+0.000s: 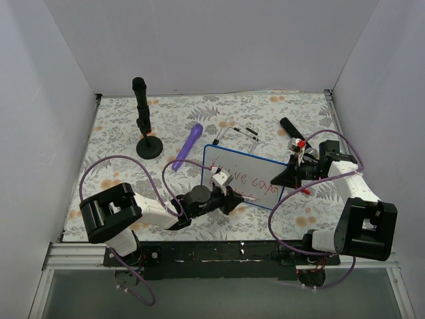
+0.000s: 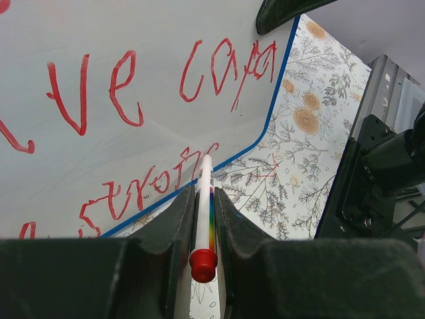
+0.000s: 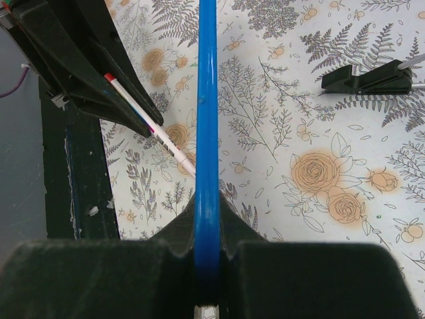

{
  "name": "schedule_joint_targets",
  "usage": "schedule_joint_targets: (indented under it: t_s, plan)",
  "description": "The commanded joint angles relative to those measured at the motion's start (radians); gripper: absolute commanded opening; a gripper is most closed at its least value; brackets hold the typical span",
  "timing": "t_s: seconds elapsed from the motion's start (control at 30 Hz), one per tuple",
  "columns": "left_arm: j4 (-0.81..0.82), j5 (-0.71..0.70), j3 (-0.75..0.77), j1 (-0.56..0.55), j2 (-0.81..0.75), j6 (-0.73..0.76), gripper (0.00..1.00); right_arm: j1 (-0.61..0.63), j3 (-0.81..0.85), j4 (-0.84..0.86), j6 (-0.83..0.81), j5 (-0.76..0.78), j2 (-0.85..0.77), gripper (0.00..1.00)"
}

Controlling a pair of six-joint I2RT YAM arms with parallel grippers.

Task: Write a sentence on the whiteboard

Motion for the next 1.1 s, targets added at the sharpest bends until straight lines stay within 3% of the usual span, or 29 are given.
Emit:
schedule_joint_targets:
  t_s: [0.0, 1.07]
  plan:
    - [-0.022, 0.013, 0.017, 0.006, 0.007, 0.011, 0.0, -0.005, -0.003, 0.021, -0.029, 0.143, -0.002, 0.01]
    - [-0.022, 0.024, 0.071, 0.007, 0.01, 0.031, 0.0, -0.007, -0.003, 0.023, -0.027, 0.144, -0.002, 0.01]
